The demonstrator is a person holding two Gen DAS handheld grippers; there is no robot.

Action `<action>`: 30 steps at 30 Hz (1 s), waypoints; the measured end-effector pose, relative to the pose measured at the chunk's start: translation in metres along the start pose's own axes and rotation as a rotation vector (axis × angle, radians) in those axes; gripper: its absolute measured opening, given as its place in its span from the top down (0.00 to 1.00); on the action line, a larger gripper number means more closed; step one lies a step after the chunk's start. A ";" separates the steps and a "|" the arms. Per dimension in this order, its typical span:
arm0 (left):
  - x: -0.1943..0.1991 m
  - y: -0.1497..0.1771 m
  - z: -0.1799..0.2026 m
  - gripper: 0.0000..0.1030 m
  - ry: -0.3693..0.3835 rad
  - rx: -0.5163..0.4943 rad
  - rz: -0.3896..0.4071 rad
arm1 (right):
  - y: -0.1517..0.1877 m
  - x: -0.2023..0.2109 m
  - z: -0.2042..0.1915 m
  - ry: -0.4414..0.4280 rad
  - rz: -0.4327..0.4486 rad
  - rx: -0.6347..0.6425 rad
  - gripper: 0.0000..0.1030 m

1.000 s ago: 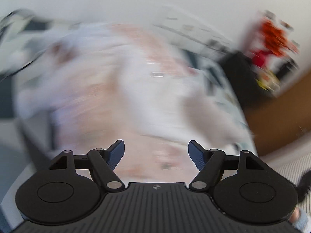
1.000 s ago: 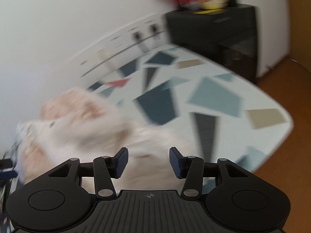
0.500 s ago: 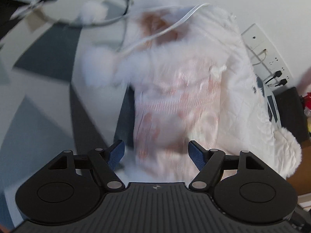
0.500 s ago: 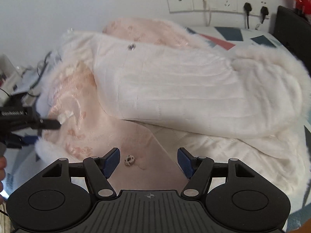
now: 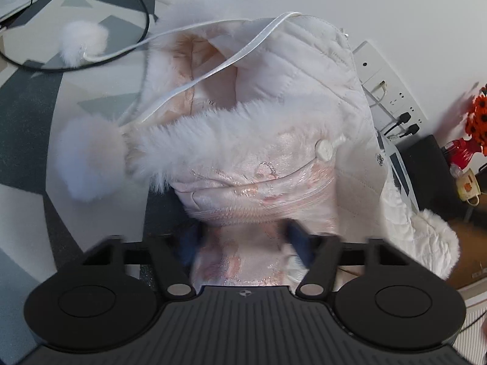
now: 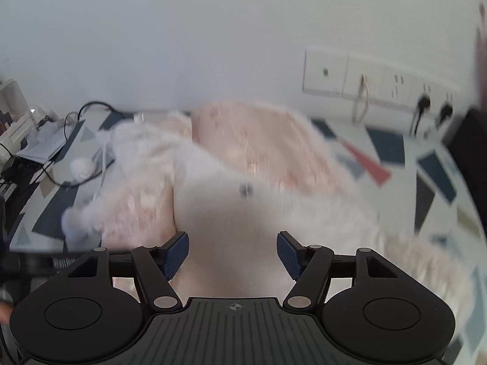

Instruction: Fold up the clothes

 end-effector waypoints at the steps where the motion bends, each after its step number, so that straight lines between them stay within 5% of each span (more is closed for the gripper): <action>1: 0.000 0.001 -0.003 0.74 -0.006 0.015 0.007 | -0.013 -0.001 0.000 0.004 0.018 0.013 0.39; 4: 0.001 0.000 -0.011 0.85 0.005 0.079 0.022 | -0.043 -0.016 0.007 0.033 0.069 0.035 0.34; 10: 0.021 -0.010 -0.033 0.87 -0.054 0.181 0.098 | -0.076 -0.096 0.046 0.130 0.138 0.032 0.25; 18: 0.039 -0.021 -0.048 0.88 -0.270 0.239 0.191 | -0.067 -0.202 0.083 -0.030 -0.009 -0.177 0.22; 19: 0.040 -0.021 -0.047 0.88 -0.292 0.245 0.201 | -0.064 -0.210 0.085 -0.058 -0.030 -0.210 0.25; 21: 0.042 -0.022 -0.046 0.87 -0.331 0.259 0.215 | -0.056 -0.217 0.087 -0.146 -0.063 -0.267 0.65; 24: 0.042 -0.023 -0.047 0.87 -0.385 0.265 0.223 | -0.047 -0.213 0.087 -0.221 -0.062 -0.288 0.96; 30: 0.044 -0.025 -0.050 0.87 -0.443 0.277 0.225 | -0.039 -0.182 0.132 -0.254 0.060 -0.422 1.00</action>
Point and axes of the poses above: each gripper's, at about its wrist camera, not at the fingertips, and x roughly against the way its jaws point, z to its right, y to its underside, the point moved 4 cm from there along -x, roughly the way its jaws point, and after that the axes turned 6 degrees about y, right-handed, at the moved point
